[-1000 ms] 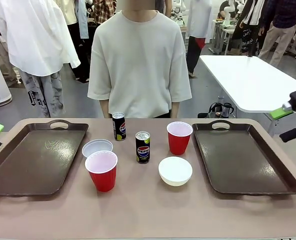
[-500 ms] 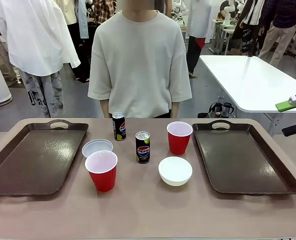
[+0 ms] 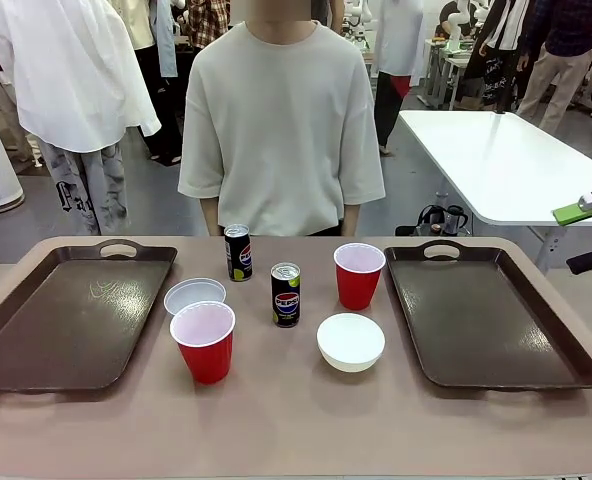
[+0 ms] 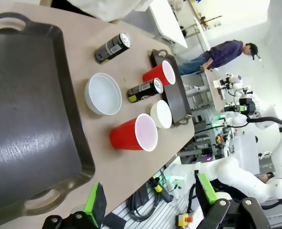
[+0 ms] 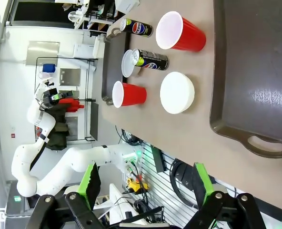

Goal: Prepare tableware on both trays.
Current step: Pick up a Picnic Bowl from the table and place it on a Handle tray.

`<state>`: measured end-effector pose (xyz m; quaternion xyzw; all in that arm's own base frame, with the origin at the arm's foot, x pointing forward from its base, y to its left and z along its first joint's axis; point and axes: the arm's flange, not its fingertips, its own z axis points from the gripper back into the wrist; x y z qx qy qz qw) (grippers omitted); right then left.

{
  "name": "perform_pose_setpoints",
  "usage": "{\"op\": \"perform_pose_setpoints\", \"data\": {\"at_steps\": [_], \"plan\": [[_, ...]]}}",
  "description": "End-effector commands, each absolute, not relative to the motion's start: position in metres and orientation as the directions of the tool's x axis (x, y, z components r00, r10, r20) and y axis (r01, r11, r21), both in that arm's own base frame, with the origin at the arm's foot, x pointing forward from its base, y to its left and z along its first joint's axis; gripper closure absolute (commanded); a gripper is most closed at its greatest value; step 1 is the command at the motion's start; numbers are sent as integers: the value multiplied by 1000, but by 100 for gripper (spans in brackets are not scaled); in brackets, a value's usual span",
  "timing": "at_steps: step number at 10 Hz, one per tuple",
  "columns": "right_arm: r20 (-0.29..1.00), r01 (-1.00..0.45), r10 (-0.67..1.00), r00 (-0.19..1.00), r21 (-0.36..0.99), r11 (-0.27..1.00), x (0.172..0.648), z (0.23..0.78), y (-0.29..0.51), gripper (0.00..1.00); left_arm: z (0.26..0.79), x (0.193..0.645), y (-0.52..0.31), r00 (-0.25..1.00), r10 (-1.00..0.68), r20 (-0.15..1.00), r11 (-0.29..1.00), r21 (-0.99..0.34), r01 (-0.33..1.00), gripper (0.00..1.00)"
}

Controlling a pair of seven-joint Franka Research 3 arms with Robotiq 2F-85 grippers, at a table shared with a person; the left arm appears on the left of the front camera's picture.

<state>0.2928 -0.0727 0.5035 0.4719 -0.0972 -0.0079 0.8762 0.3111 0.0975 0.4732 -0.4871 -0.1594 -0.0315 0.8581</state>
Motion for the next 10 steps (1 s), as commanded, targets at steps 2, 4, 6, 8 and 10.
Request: {"op": "perform_pose_setpoints", "data": {"at_steps": [2,4,6,8,10], "plan": [[167,-86,-102,981,836,542,292,504,-71,0,473,310,99,944,103,314,509,-832,221,0],[167,-86,-102,981,836,542,292,504,-71,0,473,310,99,944,103,314,509,-832,221,0],[167,-86,-102,981,836,542,292,504,-71,0,473,310,99,944,103,314,509,-832,221,0],[207,-45,-161,965,735,677,301,512,-51,0,473,310,99,944,103,314,509,-832,221,0],[193,28,-177,965,594,804,332,530,7,0,473,310,99,944,103,314,509,-832,221,0]]}}
